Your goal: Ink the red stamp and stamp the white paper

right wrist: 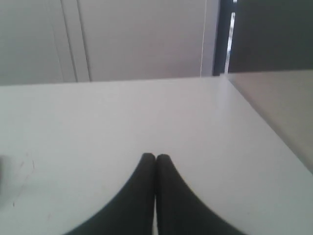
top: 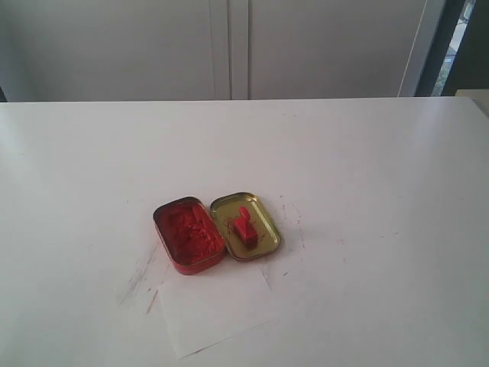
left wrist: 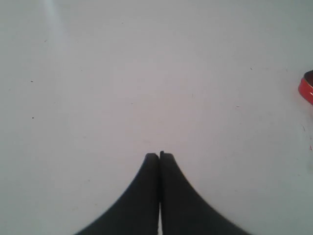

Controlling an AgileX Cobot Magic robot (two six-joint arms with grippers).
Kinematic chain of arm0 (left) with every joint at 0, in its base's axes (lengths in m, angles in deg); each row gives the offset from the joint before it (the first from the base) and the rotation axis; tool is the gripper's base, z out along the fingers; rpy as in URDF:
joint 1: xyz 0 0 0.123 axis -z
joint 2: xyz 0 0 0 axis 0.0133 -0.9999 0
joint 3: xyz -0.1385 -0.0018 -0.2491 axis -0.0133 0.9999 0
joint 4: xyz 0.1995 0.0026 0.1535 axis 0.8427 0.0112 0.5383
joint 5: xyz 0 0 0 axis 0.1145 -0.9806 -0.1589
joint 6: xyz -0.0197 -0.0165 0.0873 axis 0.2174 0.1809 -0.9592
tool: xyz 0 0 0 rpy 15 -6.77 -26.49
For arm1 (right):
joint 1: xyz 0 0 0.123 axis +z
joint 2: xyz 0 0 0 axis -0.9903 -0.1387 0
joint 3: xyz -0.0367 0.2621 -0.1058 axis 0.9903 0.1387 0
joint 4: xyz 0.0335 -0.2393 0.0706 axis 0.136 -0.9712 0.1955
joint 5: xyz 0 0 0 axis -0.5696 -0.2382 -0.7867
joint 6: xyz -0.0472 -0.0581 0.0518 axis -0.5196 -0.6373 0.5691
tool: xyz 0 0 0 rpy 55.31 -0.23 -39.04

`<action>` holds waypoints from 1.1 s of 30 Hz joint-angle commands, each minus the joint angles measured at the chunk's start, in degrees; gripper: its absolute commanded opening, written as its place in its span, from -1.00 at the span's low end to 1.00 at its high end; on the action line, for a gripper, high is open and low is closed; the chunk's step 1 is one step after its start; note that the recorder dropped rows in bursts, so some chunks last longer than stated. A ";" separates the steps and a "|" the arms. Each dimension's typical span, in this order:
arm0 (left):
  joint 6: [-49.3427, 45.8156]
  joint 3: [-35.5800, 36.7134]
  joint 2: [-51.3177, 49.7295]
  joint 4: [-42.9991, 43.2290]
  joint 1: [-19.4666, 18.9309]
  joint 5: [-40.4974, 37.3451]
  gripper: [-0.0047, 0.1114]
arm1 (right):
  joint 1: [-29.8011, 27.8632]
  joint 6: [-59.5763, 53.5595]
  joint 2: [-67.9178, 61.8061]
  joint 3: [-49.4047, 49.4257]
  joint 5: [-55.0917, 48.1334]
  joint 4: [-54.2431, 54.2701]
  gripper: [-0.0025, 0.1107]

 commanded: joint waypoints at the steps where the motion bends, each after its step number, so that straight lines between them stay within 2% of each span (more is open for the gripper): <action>1: -0.05 0.24 0.27 -0.51 0.06 -0.36 -0.92 | -0.07 -0.10 0.36 0.11 10.02 -0.34 -0.96; 6: -0.05 0.24 0.27 -0.51 0.06 -0.36 -0.92 | -0.07 -0.10 0.36 0.11 19.37 -0.34 -0.96; 16: -0.05 0.24 0.27 -0.51 0.06 -0.36 -0.92 | -0.07 -0.10 0.36 0.11 26.31 0.54 -0.96; 33: -0.05 0.24 0.27 -0.51 0.06 -0.36 -0.92 | -0.07 -0.10 0.36 0.11 26.87 0.54 -0.96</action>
